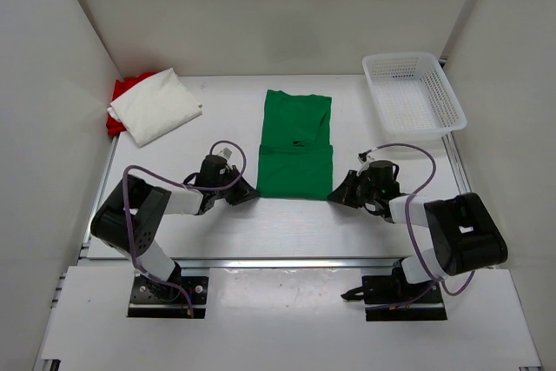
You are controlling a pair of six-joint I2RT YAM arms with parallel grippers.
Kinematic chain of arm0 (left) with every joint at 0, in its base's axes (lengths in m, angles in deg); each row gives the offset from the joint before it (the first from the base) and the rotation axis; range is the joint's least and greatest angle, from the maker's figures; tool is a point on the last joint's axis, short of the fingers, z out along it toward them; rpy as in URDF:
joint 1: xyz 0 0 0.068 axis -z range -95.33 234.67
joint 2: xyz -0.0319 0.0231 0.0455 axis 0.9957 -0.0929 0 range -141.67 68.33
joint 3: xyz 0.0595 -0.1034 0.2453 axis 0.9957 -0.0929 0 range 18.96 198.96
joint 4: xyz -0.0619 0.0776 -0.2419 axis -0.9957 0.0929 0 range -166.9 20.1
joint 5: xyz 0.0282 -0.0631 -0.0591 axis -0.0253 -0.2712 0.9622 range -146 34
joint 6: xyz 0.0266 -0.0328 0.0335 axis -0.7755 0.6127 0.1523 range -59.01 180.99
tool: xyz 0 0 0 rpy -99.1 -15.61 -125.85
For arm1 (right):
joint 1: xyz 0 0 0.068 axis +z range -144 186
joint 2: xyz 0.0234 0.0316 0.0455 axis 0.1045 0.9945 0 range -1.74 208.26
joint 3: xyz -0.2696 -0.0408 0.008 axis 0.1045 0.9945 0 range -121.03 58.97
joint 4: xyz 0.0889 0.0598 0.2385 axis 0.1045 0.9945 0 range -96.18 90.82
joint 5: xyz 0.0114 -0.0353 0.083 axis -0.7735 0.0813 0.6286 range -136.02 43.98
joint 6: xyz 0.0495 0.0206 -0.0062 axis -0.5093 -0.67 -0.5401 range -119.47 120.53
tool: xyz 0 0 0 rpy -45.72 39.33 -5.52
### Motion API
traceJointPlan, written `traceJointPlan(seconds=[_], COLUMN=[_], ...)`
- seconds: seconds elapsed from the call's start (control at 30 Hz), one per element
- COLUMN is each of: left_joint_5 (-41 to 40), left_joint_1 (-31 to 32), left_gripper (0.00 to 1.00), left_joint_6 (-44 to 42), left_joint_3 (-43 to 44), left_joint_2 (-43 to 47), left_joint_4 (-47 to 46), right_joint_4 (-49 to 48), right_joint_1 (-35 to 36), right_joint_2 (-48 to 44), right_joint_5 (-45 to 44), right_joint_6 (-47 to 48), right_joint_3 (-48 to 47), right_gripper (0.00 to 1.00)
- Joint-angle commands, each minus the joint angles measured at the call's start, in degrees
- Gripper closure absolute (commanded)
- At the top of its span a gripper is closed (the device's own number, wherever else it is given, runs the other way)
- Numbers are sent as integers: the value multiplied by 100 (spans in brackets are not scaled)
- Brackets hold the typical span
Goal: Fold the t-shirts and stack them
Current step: Grab one side of the 2/3 rectangular tshirt with both arms, then fold the long partially folded tshirt into a neat square
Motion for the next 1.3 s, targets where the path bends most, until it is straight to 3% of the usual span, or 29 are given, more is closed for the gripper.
traceJointPlan(seconds=[0.0, 0.2, 0.37, 0.47, 0.53, 0.6, 0.7, 0.83, 0.9, 1.03, 1.27], left_joint_5=[-114, -18, 167, 237, 220, 220, 211, -219, -150, -545, -975], left_joint_1=[89, 45, 414, 485, 397, 362, 55, -235, -411, -499, -781], left_gripper=[100, 100, 100, 100, 100, 100, 100, 100, 100, 100, 99], left_joint_6=[-247, -642, -837, -652, -713, -845, -1144, -1206, -1100, -1276, -1259], left_joint_3=[-4, -760, -1594, -1614, -1273, -772, 422, 1444, 2083, 3376, 4766], left_joint_2=[390, 1480, 3340, 4536, 4690, 4340, 3559, 2268, 1618, 184, -1453], left_joint_4=[353, 1169, 2646, 3561, 3965, 3853, 3589, 2835, 2499, 2683, 2727], right_joint_4=[100, 1065, 2225, 2999, 3316, 3326, 3028, 2615, 2272, 2262, 2244], right_joint_1=[140, 763, 1738, 2266, 2189, 1603, 443, -455, -659, -809, -994], right_joint_2=[-438, -1915, -4003, -5217, -5511, -5250, -3978, -2491, -1535, 109, 2063], right_joint_5=[-210, -685, -1001, -1142, -1143, -785, 172, 412, 493, 458, 519], right_joint_6=[47, -93, -935, -1568, -1466, -941, -123, 538, 548, 705, 670], right_joint_3=[210, 949, 1766, 1768, 1531, 848, 30, -1357, -1877, -3379, -5069], right_gripper=[100, 100, 100, 100, 100, 100, 100, 100, 100, 100, 100])
